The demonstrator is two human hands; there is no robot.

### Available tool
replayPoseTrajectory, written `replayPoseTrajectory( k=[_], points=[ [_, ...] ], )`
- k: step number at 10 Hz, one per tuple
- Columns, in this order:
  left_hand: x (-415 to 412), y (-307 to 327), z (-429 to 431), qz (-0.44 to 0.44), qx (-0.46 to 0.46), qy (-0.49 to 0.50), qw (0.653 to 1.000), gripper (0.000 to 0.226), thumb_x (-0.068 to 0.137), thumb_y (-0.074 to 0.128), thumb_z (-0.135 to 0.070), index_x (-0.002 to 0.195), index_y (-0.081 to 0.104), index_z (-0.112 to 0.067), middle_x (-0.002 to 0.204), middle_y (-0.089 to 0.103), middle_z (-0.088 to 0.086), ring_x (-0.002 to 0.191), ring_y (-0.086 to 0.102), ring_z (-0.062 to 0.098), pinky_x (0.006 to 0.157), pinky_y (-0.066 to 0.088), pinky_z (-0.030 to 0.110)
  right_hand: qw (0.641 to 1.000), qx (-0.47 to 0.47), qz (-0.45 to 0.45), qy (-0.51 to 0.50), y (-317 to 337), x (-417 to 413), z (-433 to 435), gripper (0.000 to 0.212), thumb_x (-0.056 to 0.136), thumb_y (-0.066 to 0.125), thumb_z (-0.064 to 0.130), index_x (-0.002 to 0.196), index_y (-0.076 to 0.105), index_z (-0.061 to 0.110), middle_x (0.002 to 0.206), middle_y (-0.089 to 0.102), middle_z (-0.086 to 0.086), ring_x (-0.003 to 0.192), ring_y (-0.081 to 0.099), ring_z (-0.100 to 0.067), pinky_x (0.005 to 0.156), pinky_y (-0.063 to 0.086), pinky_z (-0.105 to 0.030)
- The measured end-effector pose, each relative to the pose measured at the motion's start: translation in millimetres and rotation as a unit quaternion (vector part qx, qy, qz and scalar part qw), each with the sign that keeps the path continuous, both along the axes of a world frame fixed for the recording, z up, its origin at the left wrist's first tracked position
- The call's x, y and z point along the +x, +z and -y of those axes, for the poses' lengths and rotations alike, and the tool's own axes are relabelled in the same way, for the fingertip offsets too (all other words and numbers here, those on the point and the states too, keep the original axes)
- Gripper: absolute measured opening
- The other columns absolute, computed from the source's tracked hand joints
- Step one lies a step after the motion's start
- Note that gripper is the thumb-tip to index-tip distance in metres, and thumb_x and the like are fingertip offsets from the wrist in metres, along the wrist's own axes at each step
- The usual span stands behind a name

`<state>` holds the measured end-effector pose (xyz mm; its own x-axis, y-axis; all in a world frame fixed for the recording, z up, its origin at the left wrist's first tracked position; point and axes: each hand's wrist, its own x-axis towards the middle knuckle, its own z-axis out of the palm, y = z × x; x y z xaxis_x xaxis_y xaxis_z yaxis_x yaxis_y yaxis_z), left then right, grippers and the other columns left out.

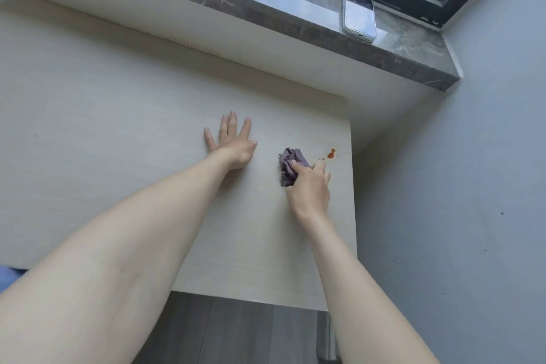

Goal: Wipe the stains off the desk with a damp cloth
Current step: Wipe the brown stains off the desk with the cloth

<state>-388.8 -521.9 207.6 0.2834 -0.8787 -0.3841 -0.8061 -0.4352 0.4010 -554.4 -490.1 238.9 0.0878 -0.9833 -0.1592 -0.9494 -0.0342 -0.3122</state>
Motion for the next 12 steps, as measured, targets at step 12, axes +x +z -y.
replayPoseTrajectory(
  k=[12],
  points=[
    [5.0,10.5,-10.3,-0.008,0.014,-0.052,0.999,0.06,0.101,0.025,-0.037,0.151,-0.006,-0.029,0.154,-0.028,0.004,0.141,-0.027,0.016,0.109,-0.015,0.057,0.999,-0.014,-0.029,0.027,-10.7,-16.6,-23.1,0.044,0.089,0.055,0.02,0.132,0.051,0.029,0.116,0.035,-0.005,0.112,0.036,-0.025,0.075,0.043,-0.03]
  ],
)
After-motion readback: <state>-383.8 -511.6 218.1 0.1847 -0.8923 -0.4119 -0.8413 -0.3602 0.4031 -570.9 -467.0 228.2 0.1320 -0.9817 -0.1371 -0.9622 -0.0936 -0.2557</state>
